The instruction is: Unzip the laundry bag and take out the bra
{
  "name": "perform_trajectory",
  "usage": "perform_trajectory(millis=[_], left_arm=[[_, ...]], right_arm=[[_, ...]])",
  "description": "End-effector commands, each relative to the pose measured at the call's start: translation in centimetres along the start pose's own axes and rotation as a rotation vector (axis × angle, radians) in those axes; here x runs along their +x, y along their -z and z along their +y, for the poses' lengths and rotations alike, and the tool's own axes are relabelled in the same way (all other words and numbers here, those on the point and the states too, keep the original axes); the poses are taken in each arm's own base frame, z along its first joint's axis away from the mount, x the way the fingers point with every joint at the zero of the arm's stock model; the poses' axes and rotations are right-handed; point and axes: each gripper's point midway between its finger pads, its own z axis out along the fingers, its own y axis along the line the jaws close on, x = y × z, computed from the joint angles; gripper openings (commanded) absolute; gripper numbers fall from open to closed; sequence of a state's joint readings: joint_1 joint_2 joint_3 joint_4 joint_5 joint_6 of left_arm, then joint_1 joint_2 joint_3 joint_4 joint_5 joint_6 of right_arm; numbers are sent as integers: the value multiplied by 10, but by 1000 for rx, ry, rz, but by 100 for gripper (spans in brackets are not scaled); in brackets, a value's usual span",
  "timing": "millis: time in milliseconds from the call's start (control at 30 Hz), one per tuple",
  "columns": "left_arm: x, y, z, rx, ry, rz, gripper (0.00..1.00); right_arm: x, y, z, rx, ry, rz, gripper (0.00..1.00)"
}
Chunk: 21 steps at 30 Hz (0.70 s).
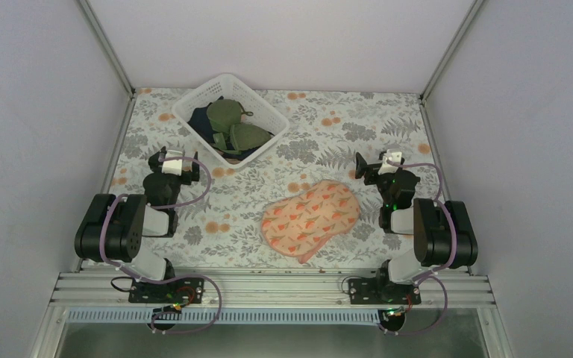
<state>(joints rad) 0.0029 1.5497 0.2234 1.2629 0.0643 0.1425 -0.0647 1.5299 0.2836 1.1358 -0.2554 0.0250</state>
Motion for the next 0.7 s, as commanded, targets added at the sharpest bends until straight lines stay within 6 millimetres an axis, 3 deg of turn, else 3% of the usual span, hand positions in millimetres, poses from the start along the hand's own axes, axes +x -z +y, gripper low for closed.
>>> perform_trajectory(millis=[0, 667], left_arm=[[-6, 1, -1, 10, 6, -36, 100], [-6, 1, -1, 10, 7, -35, 100]], right_arm=[[-14, -2, -1, 13, 38, -49, 100], [-18, -3, -3, 16, 32, -57, 100]])
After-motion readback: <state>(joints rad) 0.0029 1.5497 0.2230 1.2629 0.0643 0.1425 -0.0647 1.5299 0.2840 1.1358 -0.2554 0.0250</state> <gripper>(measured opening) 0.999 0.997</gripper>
